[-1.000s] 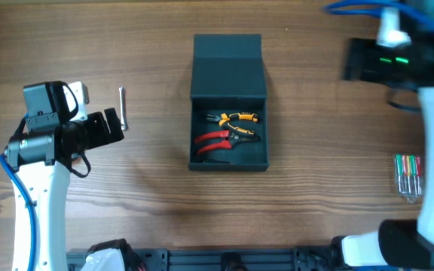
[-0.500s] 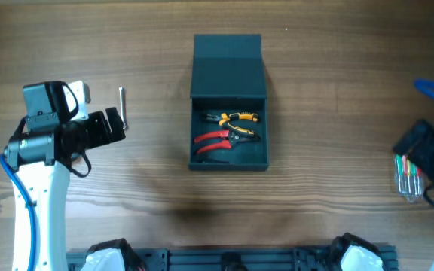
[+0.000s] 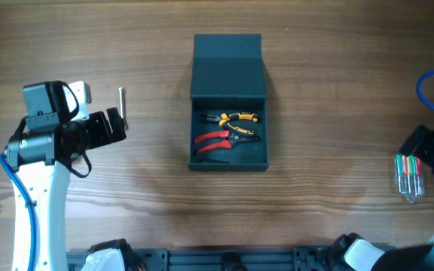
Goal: Pack container
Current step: 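Move the right gripper over the clear screwdriver case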
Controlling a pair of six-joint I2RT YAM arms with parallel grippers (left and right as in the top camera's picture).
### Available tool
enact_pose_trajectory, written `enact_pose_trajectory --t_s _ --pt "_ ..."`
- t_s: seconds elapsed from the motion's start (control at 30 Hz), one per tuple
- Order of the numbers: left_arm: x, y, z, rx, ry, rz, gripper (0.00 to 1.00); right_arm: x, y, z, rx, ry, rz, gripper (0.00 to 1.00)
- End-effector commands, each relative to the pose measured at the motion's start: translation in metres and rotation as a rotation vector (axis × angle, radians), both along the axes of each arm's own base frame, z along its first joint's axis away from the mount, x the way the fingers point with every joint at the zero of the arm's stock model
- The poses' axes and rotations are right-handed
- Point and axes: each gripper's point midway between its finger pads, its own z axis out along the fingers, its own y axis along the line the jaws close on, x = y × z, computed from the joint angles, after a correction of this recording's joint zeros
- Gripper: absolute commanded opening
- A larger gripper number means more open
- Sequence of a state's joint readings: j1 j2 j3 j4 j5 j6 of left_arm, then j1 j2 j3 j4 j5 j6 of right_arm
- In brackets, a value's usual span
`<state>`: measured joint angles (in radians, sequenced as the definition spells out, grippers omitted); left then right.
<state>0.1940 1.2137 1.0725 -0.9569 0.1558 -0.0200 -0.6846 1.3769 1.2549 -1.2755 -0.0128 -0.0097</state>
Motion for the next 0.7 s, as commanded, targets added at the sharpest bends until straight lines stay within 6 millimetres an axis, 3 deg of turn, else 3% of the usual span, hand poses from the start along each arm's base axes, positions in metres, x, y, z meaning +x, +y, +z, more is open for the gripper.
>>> enact_pose_trajectory --t_s 0.0,0.1,0.3,0.47,0.67 --pt "0.004 -0.001 0.008 -0.011 -0.024 -0.007 1.00 0.004 -0.011 -0.023 0.015 0.069 0.050 1.00" --pt "0.004 -0.001 0.008 -0.010 -0.025 -0.007 1.00 0.010 -0.019 -0.032 0.000 0.087 0.112 1.00" --pt "0.004 -0.001 0.008 -0.010 -0.025 -0.007 1.00 0.041 -0.039 -0.026 -0.119 -0.009 0.334 1.00" --pt "0.004 -0.001 0.008 -0.009 -0.025 -0.007 1.00 0.037 -0.051 -0.042 -0.104 0.029 0.390 1.00" --pt "0.006 0.000 0.010 -0.007 -0.036 -0.007 1.00 0.024 -0.053 -0.081 -0.069 0.128 0.478 1.00"
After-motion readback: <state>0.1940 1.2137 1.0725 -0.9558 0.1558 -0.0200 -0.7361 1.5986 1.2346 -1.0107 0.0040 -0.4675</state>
